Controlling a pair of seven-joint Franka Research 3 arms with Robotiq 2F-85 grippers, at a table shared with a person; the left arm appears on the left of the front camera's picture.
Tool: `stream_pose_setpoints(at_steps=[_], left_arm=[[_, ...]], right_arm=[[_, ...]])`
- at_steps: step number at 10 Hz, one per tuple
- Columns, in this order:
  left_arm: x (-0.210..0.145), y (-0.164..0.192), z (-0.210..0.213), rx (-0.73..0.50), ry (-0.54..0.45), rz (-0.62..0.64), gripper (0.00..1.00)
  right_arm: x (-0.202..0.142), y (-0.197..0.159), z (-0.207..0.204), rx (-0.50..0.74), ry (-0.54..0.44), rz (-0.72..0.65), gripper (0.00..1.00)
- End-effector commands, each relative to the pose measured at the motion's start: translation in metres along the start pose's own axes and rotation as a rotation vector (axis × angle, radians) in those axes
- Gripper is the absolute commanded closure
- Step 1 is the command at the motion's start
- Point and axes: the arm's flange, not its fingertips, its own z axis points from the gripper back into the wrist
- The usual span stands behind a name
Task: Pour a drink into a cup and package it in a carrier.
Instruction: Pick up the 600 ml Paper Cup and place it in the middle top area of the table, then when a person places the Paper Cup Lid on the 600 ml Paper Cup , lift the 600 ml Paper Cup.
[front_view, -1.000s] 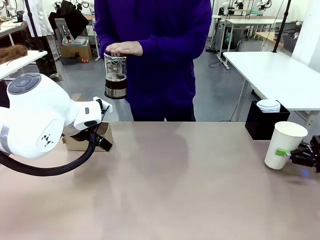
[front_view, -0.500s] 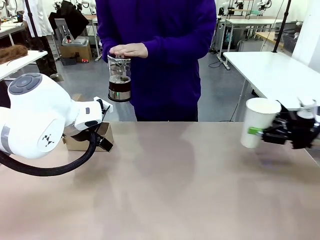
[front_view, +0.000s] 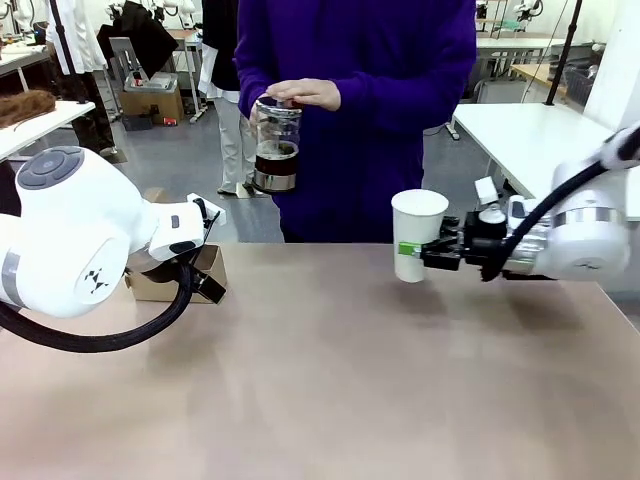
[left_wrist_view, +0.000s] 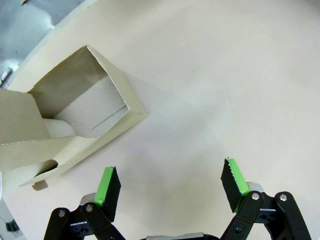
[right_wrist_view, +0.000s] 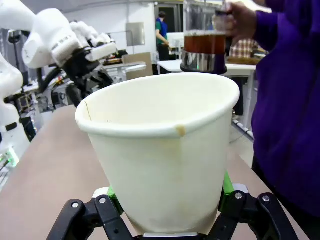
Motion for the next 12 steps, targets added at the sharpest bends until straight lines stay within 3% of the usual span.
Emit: stream_pose_setpoints(at_steps=[1, 5, 12], left_arm=[[0.000, 0.000, 0.000, -0.001, -0.001, 0.000, 0.00], [0.000, 0.000, 0.000, -0.001, -0.001, 0.000, 0.00], [0.000, 0.000, 0.000, -0.001, -0.001, 0.000, 0.00]], right_arm=[[-0.016, -0.029, -0.022, -0.041, -0.027, -0.004, 0.19], [-0.039, -0.049, -0.039, -0.063, -0.098, -0.033, 0.19], [-0.041, -0.046, -0.034, -0.045, -0.064, -0.049, 0.19]])
